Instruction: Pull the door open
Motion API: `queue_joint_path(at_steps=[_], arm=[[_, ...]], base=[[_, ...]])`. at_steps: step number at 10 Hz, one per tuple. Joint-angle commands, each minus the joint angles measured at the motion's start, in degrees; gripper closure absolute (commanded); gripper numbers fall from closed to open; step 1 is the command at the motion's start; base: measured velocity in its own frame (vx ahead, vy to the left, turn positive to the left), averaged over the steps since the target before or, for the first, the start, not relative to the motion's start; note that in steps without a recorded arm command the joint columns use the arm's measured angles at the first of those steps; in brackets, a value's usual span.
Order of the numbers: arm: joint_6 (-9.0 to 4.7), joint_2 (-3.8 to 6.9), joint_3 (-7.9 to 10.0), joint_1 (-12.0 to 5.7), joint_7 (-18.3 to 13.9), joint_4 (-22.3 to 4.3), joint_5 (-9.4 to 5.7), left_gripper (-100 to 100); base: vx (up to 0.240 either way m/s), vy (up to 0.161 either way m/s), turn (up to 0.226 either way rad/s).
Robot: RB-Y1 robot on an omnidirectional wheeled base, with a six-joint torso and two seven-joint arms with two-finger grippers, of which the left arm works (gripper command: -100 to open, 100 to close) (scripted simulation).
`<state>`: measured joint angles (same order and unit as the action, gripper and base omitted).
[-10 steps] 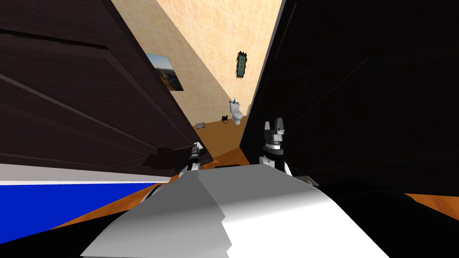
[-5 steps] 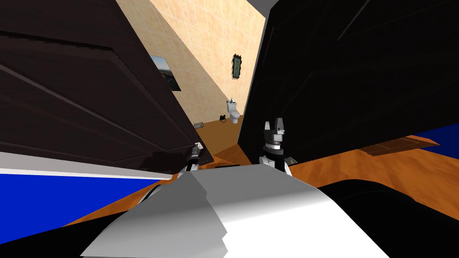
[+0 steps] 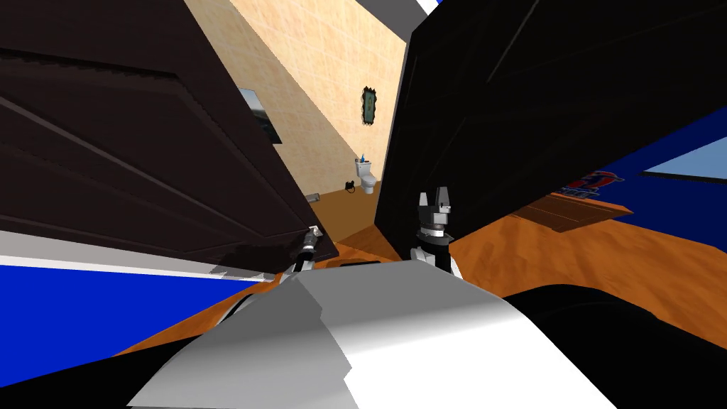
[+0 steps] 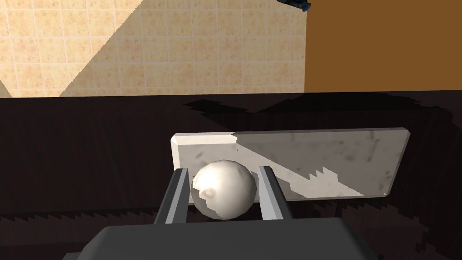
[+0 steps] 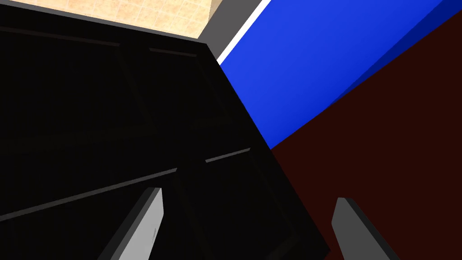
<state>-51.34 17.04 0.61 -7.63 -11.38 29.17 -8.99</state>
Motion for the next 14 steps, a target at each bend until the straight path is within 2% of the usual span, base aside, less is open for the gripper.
queue_joint_path(at_steps=[1,5,6,13,14], arm=[[-0.64,0.01,-0.13,-0.23,-1.0,-0.83,1.26,100],[-1.39,0.48,-0.12,-0.08,-3.13,-0.8,4.0,100],[-1.3,0.52,-0.07,-0.32,-2.78,-1.2,3.61,100],[-5.18,3.5,-5.15,1.75,-8.32,-0.56,6.79,100],[-5.08,3.11,-4.77,1.03,-7.72,-1.37,6.57,100]], base=[[-0.246,0.073,-0.128],[-0.257,0.052,-0.13],[-0.109,0.001,-0.014],[-0.224,0.07,-0.087],[-0.115,0.024,-0.021]])
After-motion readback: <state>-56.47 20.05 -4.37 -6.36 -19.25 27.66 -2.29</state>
